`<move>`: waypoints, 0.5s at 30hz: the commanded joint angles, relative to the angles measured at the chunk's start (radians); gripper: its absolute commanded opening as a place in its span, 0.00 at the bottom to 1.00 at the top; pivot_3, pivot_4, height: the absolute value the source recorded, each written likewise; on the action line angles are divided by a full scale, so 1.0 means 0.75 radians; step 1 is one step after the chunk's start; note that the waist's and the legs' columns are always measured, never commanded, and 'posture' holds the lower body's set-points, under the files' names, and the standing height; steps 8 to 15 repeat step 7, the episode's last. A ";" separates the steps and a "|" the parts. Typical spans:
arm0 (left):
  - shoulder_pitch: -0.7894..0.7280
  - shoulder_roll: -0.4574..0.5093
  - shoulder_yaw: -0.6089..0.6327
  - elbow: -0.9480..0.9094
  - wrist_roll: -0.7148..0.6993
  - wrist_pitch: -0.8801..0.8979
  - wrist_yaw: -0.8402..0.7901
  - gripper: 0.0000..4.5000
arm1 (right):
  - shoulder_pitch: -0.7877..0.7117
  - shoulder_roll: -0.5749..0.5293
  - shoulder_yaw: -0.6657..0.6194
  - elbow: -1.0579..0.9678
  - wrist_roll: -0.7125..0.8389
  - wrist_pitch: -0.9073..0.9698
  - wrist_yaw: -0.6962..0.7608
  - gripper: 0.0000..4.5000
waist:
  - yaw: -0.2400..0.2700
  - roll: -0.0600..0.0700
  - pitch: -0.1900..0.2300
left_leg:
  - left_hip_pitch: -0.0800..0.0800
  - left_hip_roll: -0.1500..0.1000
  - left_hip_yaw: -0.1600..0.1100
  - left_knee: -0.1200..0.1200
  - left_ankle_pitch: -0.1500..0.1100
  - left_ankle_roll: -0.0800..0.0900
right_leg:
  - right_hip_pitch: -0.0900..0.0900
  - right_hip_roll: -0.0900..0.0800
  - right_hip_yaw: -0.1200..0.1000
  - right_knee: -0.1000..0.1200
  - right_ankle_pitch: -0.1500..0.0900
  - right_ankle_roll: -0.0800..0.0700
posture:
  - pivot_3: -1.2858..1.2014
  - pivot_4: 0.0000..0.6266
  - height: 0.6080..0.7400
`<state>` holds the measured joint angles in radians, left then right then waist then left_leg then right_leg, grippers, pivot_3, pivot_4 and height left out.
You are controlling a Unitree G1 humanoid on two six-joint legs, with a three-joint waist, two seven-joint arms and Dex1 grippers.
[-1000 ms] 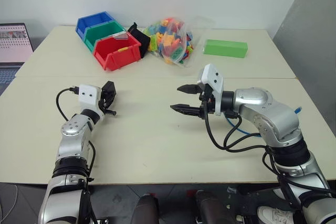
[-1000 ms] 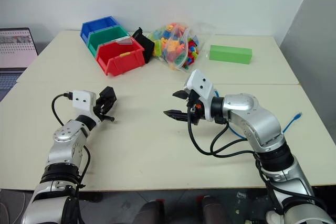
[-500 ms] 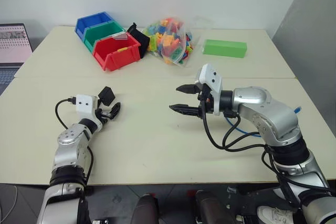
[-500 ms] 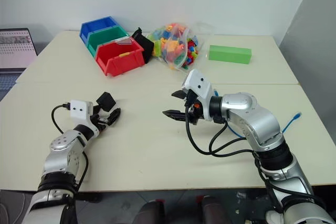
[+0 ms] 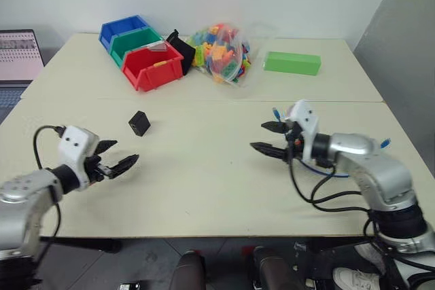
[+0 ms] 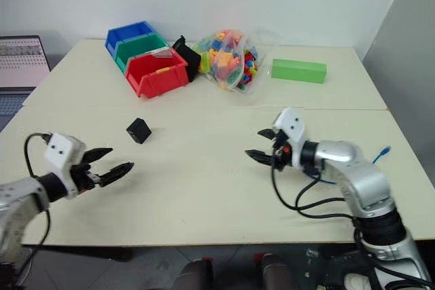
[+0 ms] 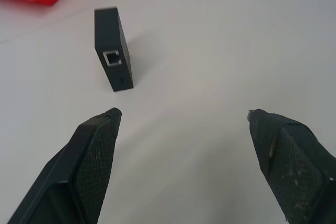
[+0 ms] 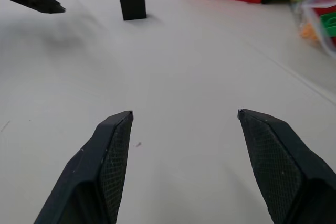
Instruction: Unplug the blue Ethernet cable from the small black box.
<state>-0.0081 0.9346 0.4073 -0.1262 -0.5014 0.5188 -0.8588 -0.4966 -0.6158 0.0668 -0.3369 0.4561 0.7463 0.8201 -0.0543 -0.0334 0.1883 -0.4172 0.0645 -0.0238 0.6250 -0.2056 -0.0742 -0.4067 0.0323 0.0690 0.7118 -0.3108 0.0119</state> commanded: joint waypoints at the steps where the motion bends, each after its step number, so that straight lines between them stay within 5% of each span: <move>1: -0.014 0.094 0.086 -0.063 -0.071 0.072 -0.099 0.91 | -0.029 -0.062 -0.084 0.007 0.072 -0.008 0.090 0.75 | -0.001 0.000 0.000 | 0.000 0.000 0.000 0.000 0.000 0.000 | 0.000 0.000 0.000 0.000 0.000 0.000 | 0.52 0.24 1.00; 15: -0.044 0.148 0.083 -0.051 -0.074 0.102 -0.157 0.91 | -0.036 -0.123 -0.106 0.051 0.081 -0.020 0.139 0.75 | -0.002 0.001 0.001 | 0.000 0.000 0.001 0.000 0.000 0.000 | 0.000 0.000 0.001 0.000 0.000 0.000 | 0.52 0.24 1.00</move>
